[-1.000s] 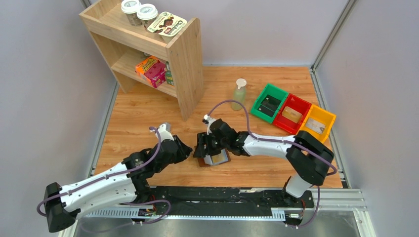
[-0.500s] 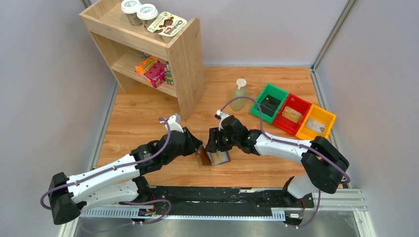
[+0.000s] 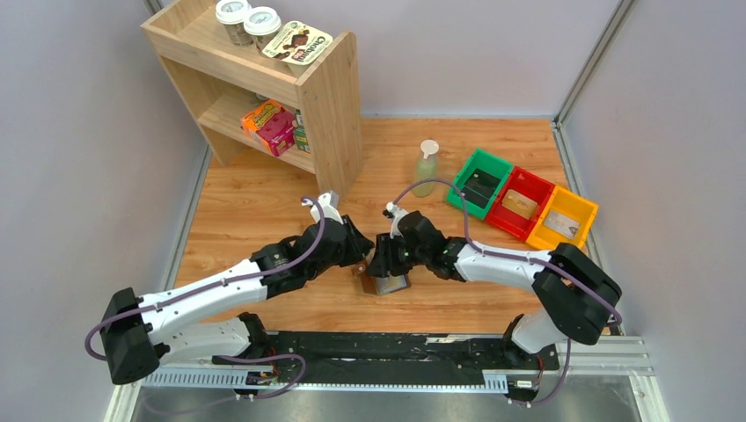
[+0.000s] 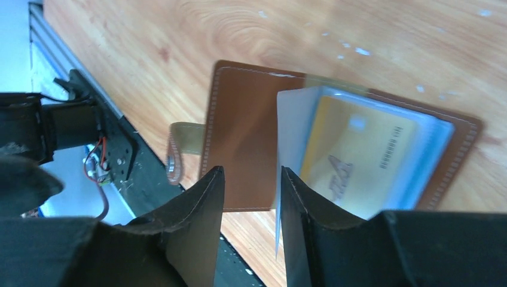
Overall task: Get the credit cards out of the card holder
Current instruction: Remove the credit card from the card holder.
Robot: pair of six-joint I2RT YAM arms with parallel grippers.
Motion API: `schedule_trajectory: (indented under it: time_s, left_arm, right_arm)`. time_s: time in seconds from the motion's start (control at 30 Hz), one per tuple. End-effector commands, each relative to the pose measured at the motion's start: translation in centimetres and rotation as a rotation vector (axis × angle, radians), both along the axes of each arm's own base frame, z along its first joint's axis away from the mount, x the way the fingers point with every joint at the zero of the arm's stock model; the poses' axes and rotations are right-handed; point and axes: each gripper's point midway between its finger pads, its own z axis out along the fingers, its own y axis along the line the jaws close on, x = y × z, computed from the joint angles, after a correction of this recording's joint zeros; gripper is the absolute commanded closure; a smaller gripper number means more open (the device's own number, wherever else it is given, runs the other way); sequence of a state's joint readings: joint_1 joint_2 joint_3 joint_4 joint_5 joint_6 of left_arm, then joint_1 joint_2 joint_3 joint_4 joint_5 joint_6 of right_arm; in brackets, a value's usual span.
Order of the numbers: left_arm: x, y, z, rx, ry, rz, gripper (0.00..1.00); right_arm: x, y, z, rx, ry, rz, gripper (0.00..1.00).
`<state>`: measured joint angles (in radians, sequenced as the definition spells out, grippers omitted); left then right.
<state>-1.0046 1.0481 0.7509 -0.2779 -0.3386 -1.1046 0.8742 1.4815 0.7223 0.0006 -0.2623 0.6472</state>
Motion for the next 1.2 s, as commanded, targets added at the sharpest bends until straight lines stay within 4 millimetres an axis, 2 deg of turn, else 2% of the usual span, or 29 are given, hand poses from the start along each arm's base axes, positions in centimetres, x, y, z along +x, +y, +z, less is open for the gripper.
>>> schedule_trajectory:
  time_s: [0.0, 0.2, 0.33, 0.47, 0.57, 0.93, 1.1, 1.17]
  left_arm:
    - [0.3, 0.6, 0.9, -0.039, -0.018, 0.019, 0.7]
    - [0.4, 2.1, 0.0, -0.056, 0.005, 0.053, 0.7]
    - [0.5, 2.3, -1.3, -0.057, 0.051, 0.042, 0.71]
    - [0.2, 2.6, -3.5, -0.054, 0.106, 0.052, 0.73]
    - [0.2, 3.0, -5.0, -0.058, 0.14, 0.074, 0.78]
    - [-0.2, 3.2, -11.3, 0.03, 0.251, 0.084, 0.83]
    - [-0.8, 3.8, -14.1, 0.114, 0.304, 0.074, 0.86]
    - [-1.0, 4.2, -14.9, 0.144, 0.312, 0.07, 0.86]
  right_arm:
    - [-1.1, 3.4, 2.5, 0.132, -0.031, 0.105, 0.58]
    - [-2.7, 5.5, 1.7, 0.157, -0.006, 0.179, 0.54]
    - [-3.6, 6.1, -0.5, 0.153, 0.029, 0.189, 0.51]
    - [-4.0, 5.8, -3.0, 0.136, 0.078, 0.153, 0.57]
    - [-3.8, 5.4, -3.9, 0.123, 0.091, 0.116, 0.64]
    - [-3.3, 4.8, -4.3, 0.114, 0.085, 0.061, 0.92]
    - [-2.8, 4.4, -2.9, 0.097, 0.039, 0.044, 0.9]
    - [-2.3, 3.8, -1.8, 0.08, -0.002, 0.032, 0.88]
